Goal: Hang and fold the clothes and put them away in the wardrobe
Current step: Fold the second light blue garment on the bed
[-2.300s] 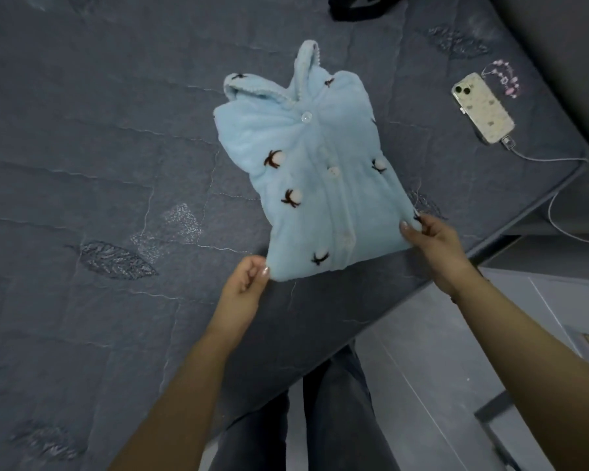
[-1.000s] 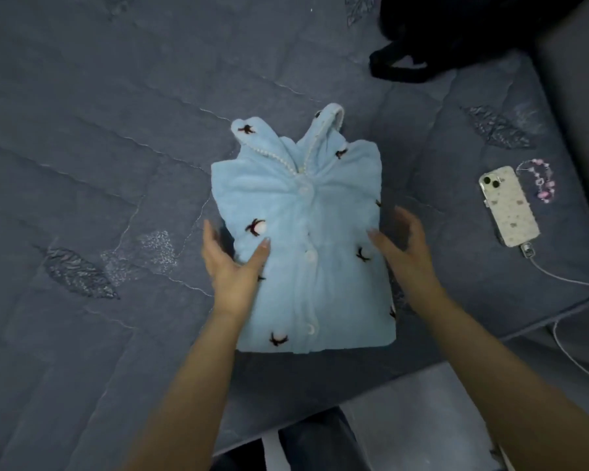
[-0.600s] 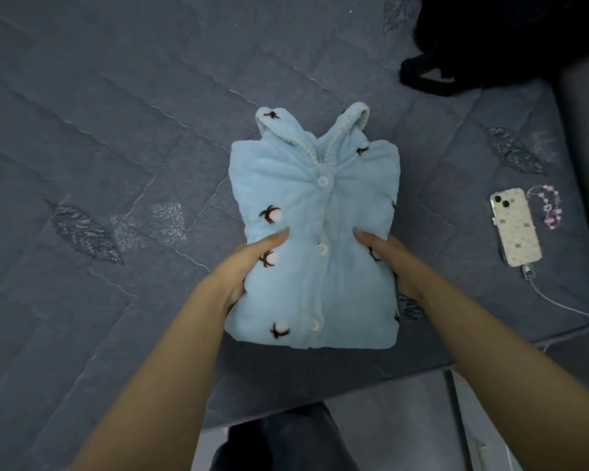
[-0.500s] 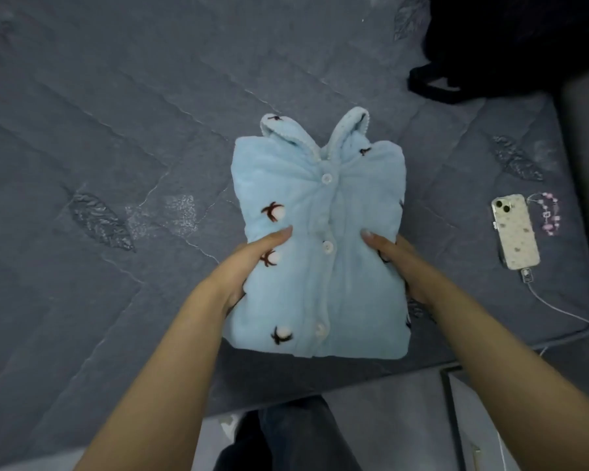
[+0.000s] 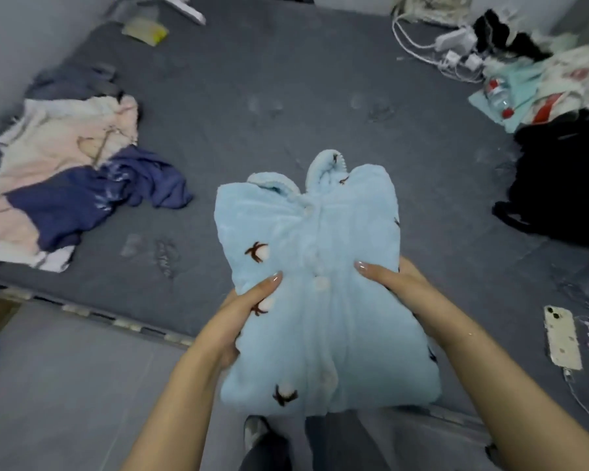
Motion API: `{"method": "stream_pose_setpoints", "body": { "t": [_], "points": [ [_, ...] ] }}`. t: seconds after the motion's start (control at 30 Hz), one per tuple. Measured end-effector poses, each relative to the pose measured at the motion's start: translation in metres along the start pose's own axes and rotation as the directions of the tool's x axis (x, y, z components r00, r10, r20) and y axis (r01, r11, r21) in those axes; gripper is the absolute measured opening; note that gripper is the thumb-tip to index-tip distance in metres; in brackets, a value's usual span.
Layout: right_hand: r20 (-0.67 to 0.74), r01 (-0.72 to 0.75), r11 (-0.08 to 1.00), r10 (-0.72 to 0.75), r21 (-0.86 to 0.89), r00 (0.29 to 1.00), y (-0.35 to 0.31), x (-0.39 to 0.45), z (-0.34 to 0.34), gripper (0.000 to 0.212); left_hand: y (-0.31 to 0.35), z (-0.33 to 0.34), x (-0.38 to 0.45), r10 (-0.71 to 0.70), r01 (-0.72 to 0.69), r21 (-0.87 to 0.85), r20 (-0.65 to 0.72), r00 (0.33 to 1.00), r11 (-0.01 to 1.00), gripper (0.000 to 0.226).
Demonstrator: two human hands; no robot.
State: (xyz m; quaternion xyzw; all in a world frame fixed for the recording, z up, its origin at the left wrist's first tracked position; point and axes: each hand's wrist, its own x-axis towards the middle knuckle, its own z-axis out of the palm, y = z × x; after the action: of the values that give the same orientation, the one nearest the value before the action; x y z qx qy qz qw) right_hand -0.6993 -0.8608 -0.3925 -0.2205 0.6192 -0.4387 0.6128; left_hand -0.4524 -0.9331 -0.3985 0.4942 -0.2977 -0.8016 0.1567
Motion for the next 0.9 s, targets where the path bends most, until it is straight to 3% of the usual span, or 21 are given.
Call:
{"method": "stream_pose_setpoints", "body": {
  "t": [0.17, 0.3, 0.37, 0.43, 0.5, 0.63, 0.77, 0.83, 0.9],
  "points": [
    [0.324, 0.073, 0.985, -0.018, -0.159, 0.946, -0.051, -0.035, 0.113, 0.045, 0.013, -0.057, -0.137, 0.118, -0.164, -0.173, -0.247, 0.962, 0.971, 0.042],
    [0.572, 0.141, 0.967, 0.006, -0.212, 0.82, -0.084, -0.064, 0.191, 0.05, 0.021, -0.065, -0.232, 0.166, -0.325, -0.196, -0.561, 0.811, 0.925, 0.029],
    [0.688, 0.177, 0.955, 0.038, -0.239, 0.725, -0.098, -0.081, 0.227, 0.049, 0.007, -0.066, -0.277, 0.212, -0.389, -0.164, -0.62, 0.755, 0.906, 0.039],
    [0.788, 0.219, 0.935, 0.091, -0.278, 0.609, -0.109, -0.098, 0.26, 0.049, -0.009, -0.059, -0.317, 0.205, -0.529, -0.249, -0.726, 0.656, 0.811, 0.049],
    [0.85, 0.262, 0.91, 0.155, -0.322, 0.504, -0.114, -0.118, 0.295, 0.05, -0.019, -0.048, -0.351, 0.136, -0.556, -0.237, -0.825, 0.548, 0.797, 0.049],
    [0.916, 0.355, 0.855, 0.29, -0.378, 0.277, -0.106, -0.177, 0.367, 0.045, -0.049, -0.027, -0.426, -0.005, -0.738, -0.256, -0.946, 0.325, 0.624, 0.02],
    [0.909, 0.444, 0.802, 0.41, -0.399, 0.077, -0.068, -0.258, 0.43, 0.048, -0.107, -0.022, -0.505, -0.111, -0.846, -0.141, -0.989, 0.097, 0.514, 0.035],
    [0.892, 0.475, 0.787, 0.452, -0.394, -0.009, -0.046, -0.301, 0.456, 0.051, -0.132, -0.013, -0.548, -0.141, -0.864, -0.074, -0.99, 0.004, 0.498, 0.063],
    [0.858, 0.506, 0.775, 0.499, -0.378, -0.123, -0.021, -0.353, 0.485, 0.055, -0.178, -0.008, -0.591, -0.214, -0.887, -0.009, -0.972, -0.101, 0.461, 0.045]
  ]
}}
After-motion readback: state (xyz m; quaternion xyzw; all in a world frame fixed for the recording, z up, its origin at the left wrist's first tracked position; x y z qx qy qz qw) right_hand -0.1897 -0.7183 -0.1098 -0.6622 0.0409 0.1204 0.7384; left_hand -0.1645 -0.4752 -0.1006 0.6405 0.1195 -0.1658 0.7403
